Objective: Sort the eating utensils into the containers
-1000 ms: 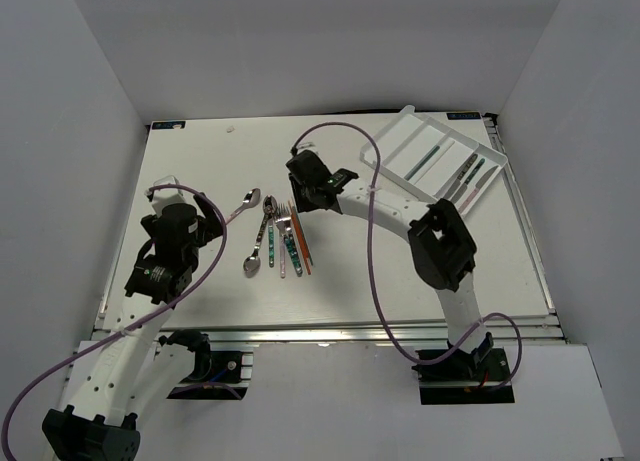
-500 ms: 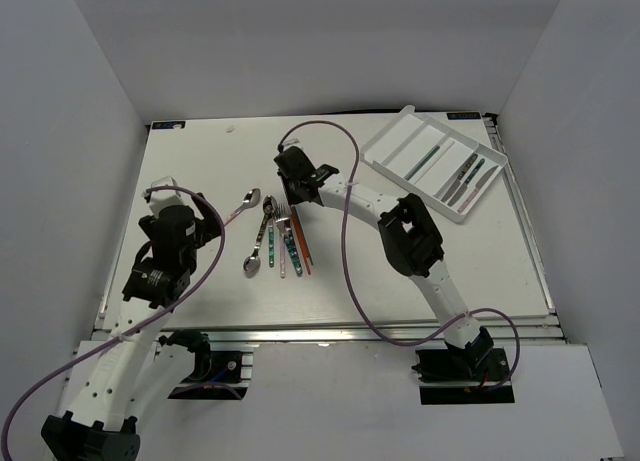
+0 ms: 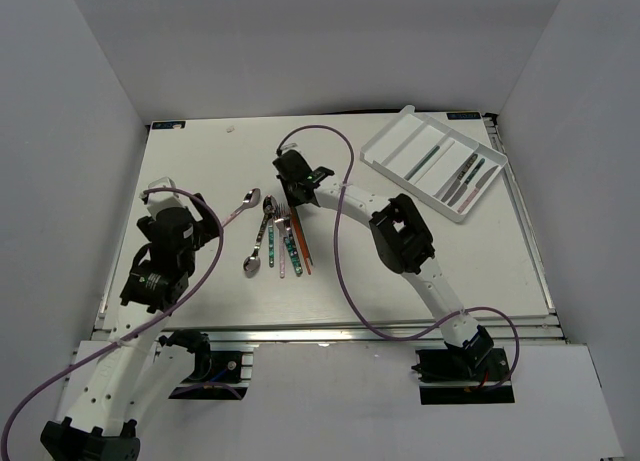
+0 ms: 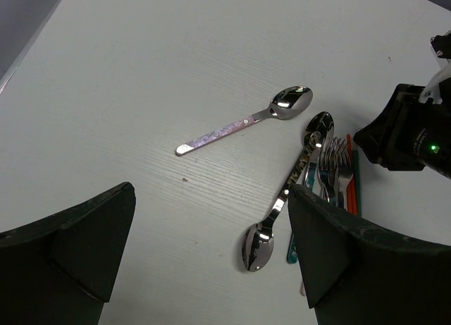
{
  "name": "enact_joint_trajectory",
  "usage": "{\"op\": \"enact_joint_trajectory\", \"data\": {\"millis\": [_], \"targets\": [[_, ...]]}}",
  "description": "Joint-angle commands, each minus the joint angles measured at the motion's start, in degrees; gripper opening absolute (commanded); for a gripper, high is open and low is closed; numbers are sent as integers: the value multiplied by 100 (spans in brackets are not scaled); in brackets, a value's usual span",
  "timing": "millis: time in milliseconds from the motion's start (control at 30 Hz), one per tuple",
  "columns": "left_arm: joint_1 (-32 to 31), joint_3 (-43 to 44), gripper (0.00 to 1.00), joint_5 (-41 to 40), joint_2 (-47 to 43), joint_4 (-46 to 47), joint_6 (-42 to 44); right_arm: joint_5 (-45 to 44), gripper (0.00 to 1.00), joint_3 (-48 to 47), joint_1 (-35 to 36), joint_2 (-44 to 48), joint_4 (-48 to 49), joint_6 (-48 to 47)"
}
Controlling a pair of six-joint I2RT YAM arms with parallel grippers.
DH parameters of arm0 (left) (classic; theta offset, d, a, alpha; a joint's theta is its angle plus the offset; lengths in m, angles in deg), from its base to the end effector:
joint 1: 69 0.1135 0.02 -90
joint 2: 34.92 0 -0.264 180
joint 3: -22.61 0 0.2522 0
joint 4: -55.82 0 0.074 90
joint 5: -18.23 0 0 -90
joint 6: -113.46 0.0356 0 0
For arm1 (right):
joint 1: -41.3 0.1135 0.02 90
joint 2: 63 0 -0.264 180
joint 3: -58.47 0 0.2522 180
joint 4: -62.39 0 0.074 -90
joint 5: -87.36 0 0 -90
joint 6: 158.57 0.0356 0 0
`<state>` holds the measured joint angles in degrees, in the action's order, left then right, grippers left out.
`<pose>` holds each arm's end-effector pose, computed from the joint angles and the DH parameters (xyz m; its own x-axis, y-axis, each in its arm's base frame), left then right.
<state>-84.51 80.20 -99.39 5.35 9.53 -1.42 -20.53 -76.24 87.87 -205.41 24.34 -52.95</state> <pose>0.1506 -0.0247 0.3081 -0.3587 -0.2873 -0.8881 -0.3360 0.9274 -0.1644 0.3891 0.3951 0.1635 -0.6207 -0.2829 -0.7313 -0.3911 0.9200 -0.0240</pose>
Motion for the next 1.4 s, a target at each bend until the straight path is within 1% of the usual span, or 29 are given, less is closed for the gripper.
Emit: {"op": "enact_joint_trajectory", "data": {"millis": [0,33,100,133,167,233,267,300,367,433,467,533,567,633,667,700,767,800,867,900,967,1000,1067,1100,1167,1367], "targets": [[-14,-24,98,46,-72,45,36,-92,26,-140,-25,-85,-224,-94],[-14,-15,98,37,-72,45,36,-66,23,-131,-42,-85,-251,-77],[-14,-15,98,37,-72,45,36,-74,14,-79,-51,-68,-391,-24],[-14,-15,98,28,-72,45,36,-57,14,-26,-60,-50,-409,-24],[-14,-15,98,37,-81,37,36,-22,10,35,-77,-7,-409,-6],[-14,-15,98,37,-72,37,36,13,7,220,-130,81,-401,20],[-22,-24,98,28,-81,37,36,-21,1,264,-165,117,-409,46],[-14,-24,98,28,-72,45,36,-74,0,291,-192,204,-444,73],[-14,-24,98,28,-63,37,36,-101,0,448,-349,353,-506,117],[-14,-24,98,28,-63,37,36,-83,0,694,-507,748,-419,143],[-14,-15,98,20,-63,37,36,-92,0,1000,-552,906,-296,135],[-14,-15,98,28,-55,37,36,-22,0,1448,-701,1468,-155,108],[-14,-15,98,28,-54,45,36,213,0,1599,-771,1853,2,108],[-14,-15,98,20,-54,37,36,592,0,2037,-1113,2242,213,196],[-14,-15,98,11,-54,37,36,863,0,2153,-1263,2601,389,257],[-14,-15,98,11,-63,28,28,892,0,2267,-1569,2752,443,362],[-14,-24,98,19,-81,37,27,875,0,2434,-1921,3077,539,459],[-14,-24,98,28,-98,45,27,875,0,2453,-2323,3140,575,590],[-14,-24,98,37,-90,45,36,910,0,2366,-2782,3141,627,758],[-14,-24,98,37,-81,54,36,919,0,2304,-3237,3097,654,846],[-14,-24,98,46,-72,54,36,971,0,2128,-3679,2825,715,1127],[-14,-24,98,46,-72,54,36,1015,0,1893,-4090,2711,724,1258],[-14,-33,98,63,-63,54,45,1251,0,1707,-4470,2395,820,1644],[-14,-33,98,63,-55,63,45,1296,0,1610,-4777,2306,925,1733],[-14,-33,98,63,-20,63,45,1104,0,1426,-4920,2061,1076,1813],[-14,-24,98,116,147,72,54,902,0,933,-5210,1560,1401,2024]]}}
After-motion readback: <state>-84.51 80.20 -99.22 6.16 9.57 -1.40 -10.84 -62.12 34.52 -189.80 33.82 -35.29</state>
